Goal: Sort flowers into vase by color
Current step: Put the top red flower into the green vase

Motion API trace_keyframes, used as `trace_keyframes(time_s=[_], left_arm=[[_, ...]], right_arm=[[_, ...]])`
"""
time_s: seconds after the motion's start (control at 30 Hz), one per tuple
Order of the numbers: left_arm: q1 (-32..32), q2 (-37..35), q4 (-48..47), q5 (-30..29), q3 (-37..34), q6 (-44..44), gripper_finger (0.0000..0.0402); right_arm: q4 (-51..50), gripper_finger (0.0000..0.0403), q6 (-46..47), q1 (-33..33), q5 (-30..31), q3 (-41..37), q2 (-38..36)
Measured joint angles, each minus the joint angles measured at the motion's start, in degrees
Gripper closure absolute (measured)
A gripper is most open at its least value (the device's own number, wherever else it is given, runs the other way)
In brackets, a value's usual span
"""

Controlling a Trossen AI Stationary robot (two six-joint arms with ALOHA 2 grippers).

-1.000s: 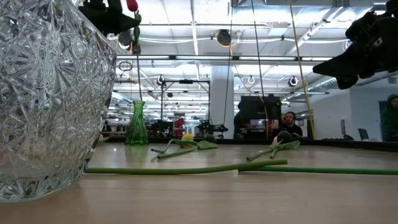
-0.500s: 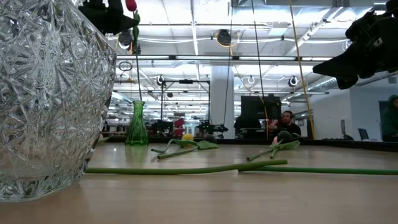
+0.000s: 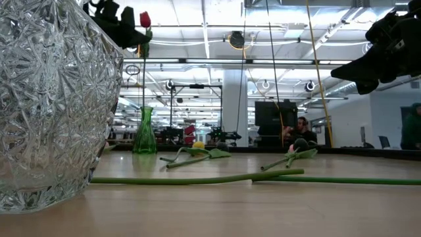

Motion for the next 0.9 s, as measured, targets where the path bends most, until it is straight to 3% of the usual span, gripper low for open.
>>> trace_keyframes(time_s=[0.5,0.73,0.9], left_arm=[[-1.4,9.4,1.0,0.0,-0.1,3.3,0.0402],[-2.4,10.1,14.5,-1.6,-7.3,2.9,0.0402],[-2.4,10.1,16.0,-1.7,-10.4,0.9,0.0395]], right_arm=[[0.0,0.0403,0.0,0.0,0.0,0.0,0.0],[0.0,0.0403,0.0,0.0,0.0,0.0,0.0],[0.0,0.0403,0.0,0.0,0.0,0.0,0.0]])
